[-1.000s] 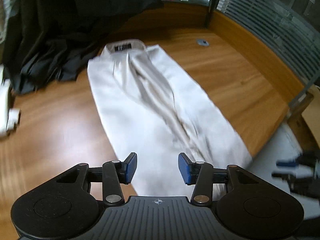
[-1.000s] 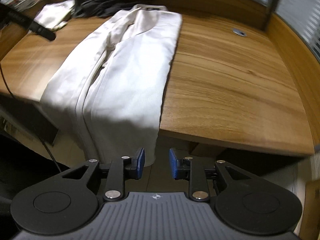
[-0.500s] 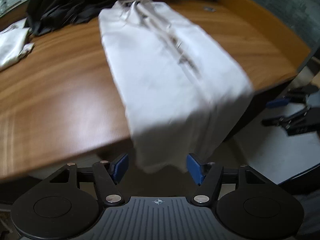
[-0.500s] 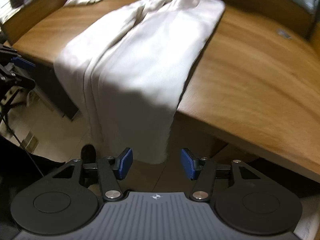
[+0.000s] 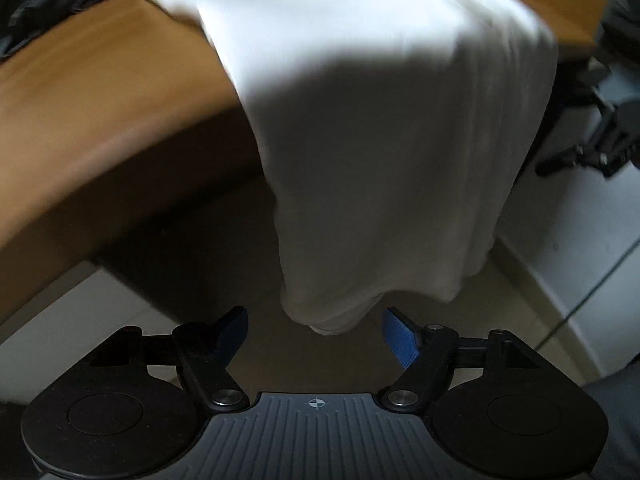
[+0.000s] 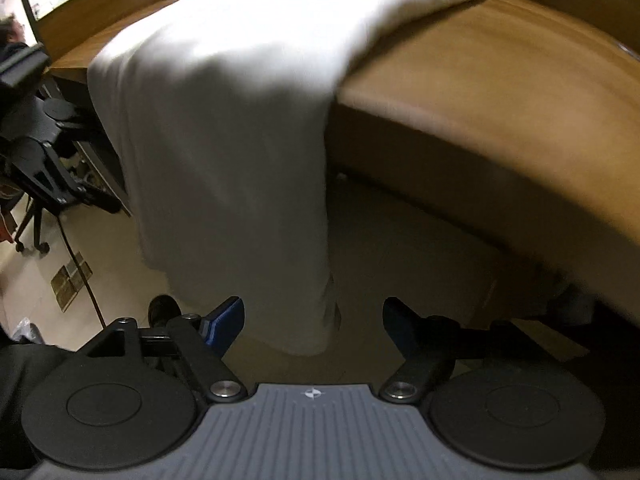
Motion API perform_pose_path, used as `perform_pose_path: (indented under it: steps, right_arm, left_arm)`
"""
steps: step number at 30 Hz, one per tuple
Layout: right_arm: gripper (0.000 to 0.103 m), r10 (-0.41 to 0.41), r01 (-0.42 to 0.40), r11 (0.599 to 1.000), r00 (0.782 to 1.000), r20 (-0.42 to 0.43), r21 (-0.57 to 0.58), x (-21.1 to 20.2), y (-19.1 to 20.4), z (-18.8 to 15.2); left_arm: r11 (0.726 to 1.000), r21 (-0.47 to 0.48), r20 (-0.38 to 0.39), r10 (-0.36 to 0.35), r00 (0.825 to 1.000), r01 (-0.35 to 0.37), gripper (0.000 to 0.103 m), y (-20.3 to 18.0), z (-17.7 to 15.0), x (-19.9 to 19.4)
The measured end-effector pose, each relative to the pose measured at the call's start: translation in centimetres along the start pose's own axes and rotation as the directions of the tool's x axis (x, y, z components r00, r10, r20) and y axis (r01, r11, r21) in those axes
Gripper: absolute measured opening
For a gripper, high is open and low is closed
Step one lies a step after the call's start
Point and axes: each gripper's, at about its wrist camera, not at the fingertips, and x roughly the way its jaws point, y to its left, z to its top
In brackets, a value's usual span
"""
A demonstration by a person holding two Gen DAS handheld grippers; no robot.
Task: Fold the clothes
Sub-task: 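Grasp the hem with both grippers and fold it up onto the collar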
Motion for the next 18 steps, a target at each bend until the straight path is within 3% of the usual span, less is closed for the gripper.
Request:
perform_pose_path:
  steps: [7, 9, 11, 13, 14, 15, 18]
  right_arm:
    - [0.081, 0.081, -0.077, 0.996, 0.993, 0.088, -0.048, 4.6, -0.2, -2.2]
    - [0.075, 0.107, -0.101, 0.993, 0.989, 0.102, -0.062, 5.5, 0.1, -2.4]
    - [0.061, 0.141, -0.135, 0.989, 0.985, 0.102, -0.062, 6.0, 0.2, -2.6]
    - [0.021, 0.179, -0.177, 0.984, 0.98, 0.084, -0.032, 5.9, 0.2, -2.8]
    - [0.013, 0.2, -0.2, 0.98, 0.977, 0.072, -0.011, 5.8, 0.2, -2.8]
    - [0.005, 0.223, -0.224, 0.975, 0.973, 0.062, 0.008, 5.4, 0.2, -2.8]
    - [0.004, 0.3, -0.302, 0.952, 0.953, 0.045, 0.049, 2.4, 1.1, -2.5]
  left_arm:
    - [0.997, 0.07, 0.075, -0.042, 0.996, 0.037, 0.075, 0.6, -0.7, 4.2]
    - [0.994, 0.091, 0.104, -0.068, 0.992, 0.058, 0.075, 0.7, -0.5, 5.0]
    - [0.99, 0.102, 0.122, -0.106, 0.987, 0.094, 0.062, 0.9, -0.2, 5.8]
    - [0.977, 0.141, 0.087, -0.172, 0.981, 0.159, 0.022, 0.7, -0.2, 6.4]
    - [0.967, 0.161, 0.053, -0.209, 0.977, 0.198, 0.011, 0.5, -0.2, 6.6]
    - [0.959, 0.165, 0.031, -0.24, 0.97, 0.231, 0.005, 0.4, -0.3, 6.6]
    - [0.942, 0.154, 0.003, -0.302, 0.953, 0.298, 0.005, 0.3, -0.4, 4.9]
